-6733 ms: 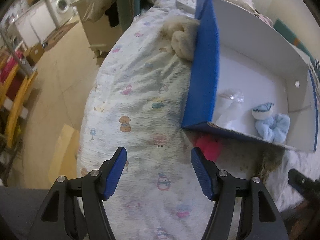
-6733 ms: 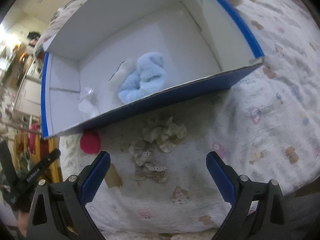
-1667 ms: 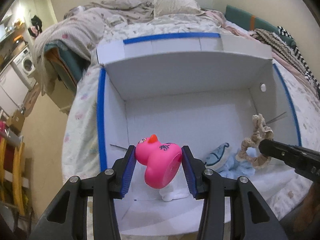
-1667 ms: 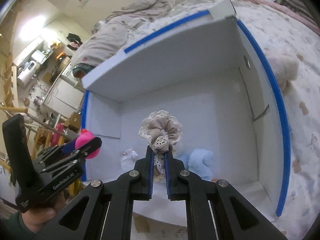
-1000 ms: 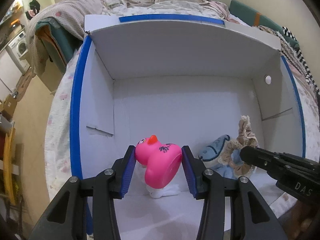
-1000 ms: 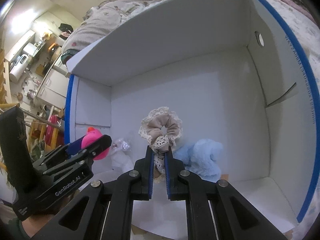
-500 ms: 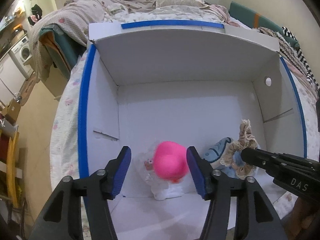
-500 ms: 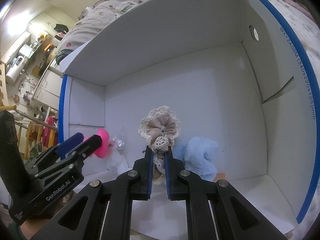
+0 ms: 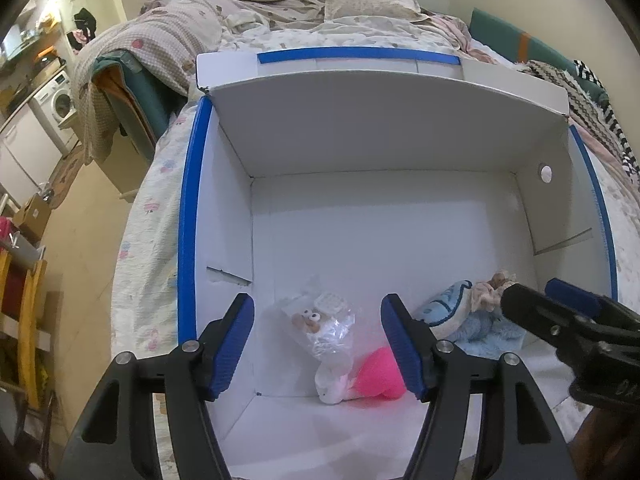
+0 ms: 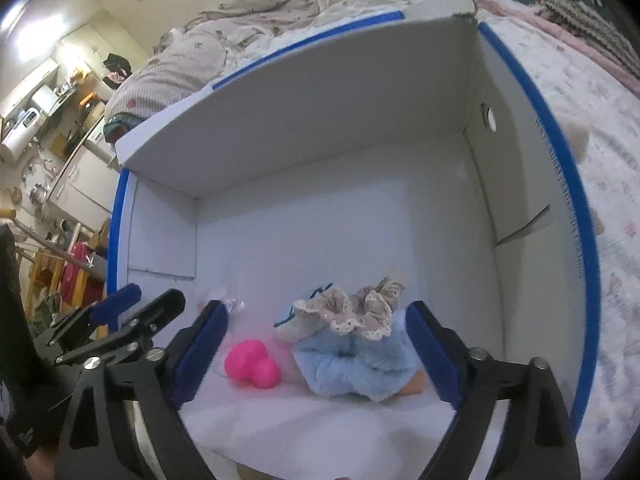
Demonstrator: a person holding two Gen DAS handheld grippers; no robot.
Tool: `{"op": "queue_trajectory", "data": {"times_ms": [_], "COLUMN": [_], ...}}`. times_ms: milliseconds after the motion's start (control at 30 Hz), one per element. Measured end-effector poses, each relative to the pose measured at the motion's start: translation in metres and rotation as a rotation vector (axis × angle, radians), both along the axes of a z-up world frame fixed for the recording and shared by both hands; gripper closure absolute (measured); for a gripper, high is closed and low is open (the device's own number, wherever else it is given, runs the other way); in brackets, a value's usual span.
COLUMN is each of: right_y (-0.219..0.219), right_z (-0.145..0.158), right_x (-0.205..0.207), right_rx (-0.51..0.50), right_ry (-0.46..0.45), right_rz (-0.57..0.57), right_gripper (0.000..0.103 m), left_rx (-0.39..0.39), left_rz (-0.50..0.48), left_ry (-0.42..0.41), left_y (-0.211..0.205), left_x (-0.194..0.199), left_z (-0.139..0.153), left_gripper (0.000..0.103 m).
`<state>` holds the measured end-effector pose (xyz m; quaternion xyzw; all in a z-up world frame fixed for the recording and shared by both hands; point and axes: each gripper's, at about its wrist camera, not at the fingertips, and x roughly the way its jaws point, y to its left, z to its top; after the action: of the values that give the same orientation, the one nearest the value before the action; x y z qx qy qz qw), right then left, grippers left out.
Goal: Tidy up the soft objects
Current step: 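Lift both open tools out of the box and back away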
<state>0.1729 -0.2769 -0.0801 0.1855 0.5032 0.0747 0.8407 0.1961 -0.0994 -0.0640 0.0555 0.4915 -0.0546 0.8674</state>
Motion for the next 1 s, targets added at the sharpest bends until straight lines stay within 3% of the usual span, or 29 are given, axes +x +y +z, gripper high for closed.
{"op": "queue_trajectory", "data": {"times_ms": [533,867,1000], "right_y": [-0.005,-0.010,-0.010], "right_z": [0.003,0.008,0.013], "right_x": [-0.005,-0.021,-0.032], "right_rx": [-0.013,-0.011,-0.021], "right_ry": [-0.017,-0.027,-0.034], "right_rz": [-0.021,-0.042,-0.046], "right_gripper": [0.002,0.002,0.002], "left_rx": [-0.014,-0.075,-0.048], "left_rz": [0.028,0.048,0.052], "left_ry": [-0.001,-0.031,-0.046], "left_y": [0.010,0.034,0.036], "left_x": [-0.006,-0.027,-0.041], "left_z": [0.005,0.023,0.025], "left_gripper": [0.040,0.040,0.040]}}
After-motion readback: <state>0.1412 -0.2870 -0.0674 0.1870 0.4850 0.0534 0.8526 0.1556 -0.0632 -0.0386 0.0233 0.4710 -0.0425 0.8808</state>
